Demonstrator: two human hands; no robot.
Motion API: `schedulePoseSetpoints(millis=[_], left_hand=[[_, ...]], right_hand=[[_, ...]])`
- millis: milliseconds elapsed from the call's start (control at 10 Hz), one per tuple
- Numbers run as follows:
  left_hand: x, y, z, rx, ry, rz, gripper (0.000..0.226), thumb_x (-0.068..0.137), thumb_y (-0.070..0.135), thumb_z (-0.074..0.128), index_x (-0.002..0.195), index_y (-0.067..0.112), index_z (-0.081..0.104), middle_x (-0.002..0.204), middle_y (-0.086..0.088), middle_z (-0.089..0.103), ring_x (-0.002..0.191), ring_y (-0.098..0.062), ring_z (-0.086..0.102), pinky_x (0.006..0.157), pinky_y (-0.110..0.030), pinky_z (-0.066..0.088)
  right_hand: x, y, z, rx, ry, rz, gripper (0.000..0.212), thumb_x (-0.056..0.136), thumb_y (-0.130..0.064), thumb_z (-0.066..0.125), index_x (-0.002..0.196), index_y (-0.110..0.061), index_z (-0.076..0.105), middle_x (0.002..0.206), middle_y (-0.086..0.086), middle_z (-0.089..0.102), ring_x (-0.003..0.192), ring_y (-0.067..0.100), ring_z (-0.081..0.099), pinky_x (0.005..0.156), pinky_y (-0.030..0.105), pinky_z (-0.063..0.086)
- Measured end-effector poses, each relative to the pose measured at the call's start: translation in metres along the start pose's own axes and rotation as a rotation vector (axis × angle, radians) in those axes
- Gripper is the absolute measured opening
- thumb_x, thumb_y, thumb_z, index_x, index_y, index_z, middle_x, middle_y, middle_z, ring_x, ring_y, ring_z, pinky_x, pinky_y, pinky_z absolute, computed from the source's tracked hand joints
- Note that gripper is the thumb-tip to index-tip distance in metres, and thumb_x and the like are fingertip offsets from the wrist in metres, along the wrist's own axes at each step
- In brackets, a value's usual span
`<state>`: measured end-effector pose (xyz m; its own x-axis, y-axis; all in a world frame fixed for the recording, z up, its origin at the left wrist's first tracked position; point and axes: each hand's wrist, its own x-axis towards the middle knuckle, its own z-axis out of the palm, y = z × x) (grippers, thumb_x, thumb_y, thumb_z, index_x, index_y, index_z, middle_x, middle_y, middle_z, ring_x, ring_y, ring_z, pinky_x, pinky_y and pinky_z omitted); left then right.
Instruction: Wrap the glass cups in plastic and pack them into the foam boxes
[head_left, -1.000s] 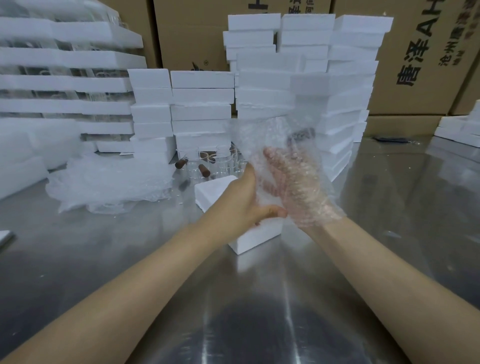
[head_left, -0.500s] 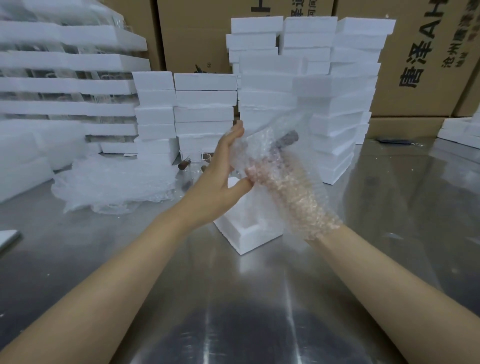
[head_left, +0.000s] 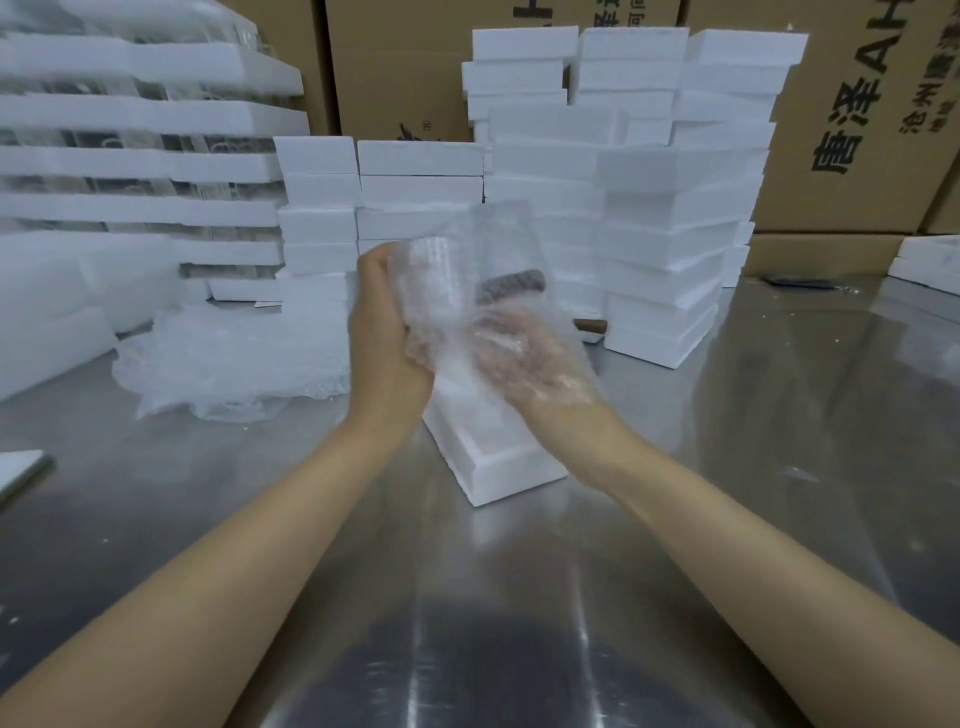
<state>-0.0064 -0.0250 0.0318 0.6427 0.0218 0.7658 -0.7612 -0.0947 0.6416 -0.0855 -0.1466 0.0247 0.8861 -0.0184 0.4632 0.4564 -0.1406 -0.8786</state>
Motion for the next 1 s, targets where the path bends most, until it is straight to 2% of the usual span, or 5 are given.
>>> schedulePoseSetpoints(millis=[100,300,500,700,1000], left_hand=[[0.005,-0.006,-0.009,-0.056,0.202,-0.119,0.023,0.081,0.011,0.054,0.099,0.023,0.044,0.083,0.016,0.053,0.069,0.002,0.051,0.061,-0.018,0.044],[0.012,-0.01,-0.008,-0.254,0.207,-0.344,0.017,0.072,0.013,0.047,0.072,0.02,0.032,0.071,0.011,0.039,0.055,-0.001,0.036,0.052,-0.019,0.033],[-0.001,0.011,0.006,-0.307,0.033,-0.295,0.013,0.071,0.024,0.046,0.065,0.022,0.034,0.062,0.01,0.038,0.051,0.0,0.035,0.054,-0.02,0.03],[-0.024,0.023,0.021,-0.188,-0.178,-0.2,0.023,0.079,0.01,0.043,0.069,0.023,0.028,0.051,0.023,0.041,0.046,0.006,0.036,0.047,-0.009,0.031],[-0.036,0.023,0.019,-0.002,-0.695,0.024,0.071,0.077,0.068,0.047,0.137,0.051,0.014,0.154,0.018,0.014,0.136,-0.002,0.033,0.104,-0.027,0.035]], right_hand=[[-0.009,0.002,0.005,0.005,-0.143,-0.045,0.041,0.092,0.007,0.051,0.118,-0.023,0.059,0.124,-0.009,0.061,0.111,0.004,0.061,0.083,0.018,0.052],[-0.003,-0.004,-0.012,0.062,0.387,-0.113,0.035,0.075,0.007,0.039,0.057,-0.017,0.058,0.054,-0.001,0.057,0.037,0.014,0.047,0.044,0.014,0.035],[0.003,0.0,-0.011,0.0,0.148,0.145,0.031,0.078,-0.018,0.064,0.11,-0.017,0.062,0.111,0.006,0.067,0.095,0.019,0.065,0.088,0.042,0.054],[0.002,0.014,-0.01,-0.026,0.184,0.337,0.044,0.09,0.014,0.043,0.067,-0.023,0.033,0.065,-0.009,0.048,0.059,-0.004,0.043,0.058,0.011,0.037],[0.011,0.007,-0.04,0.143,0.584,0.084,0.028,0.099,0.0,0.035,0.078,-0.016,0.043,0.067,-0.002,0.046,0.057,0.004,0.049,0.053,0.012,0.042]])
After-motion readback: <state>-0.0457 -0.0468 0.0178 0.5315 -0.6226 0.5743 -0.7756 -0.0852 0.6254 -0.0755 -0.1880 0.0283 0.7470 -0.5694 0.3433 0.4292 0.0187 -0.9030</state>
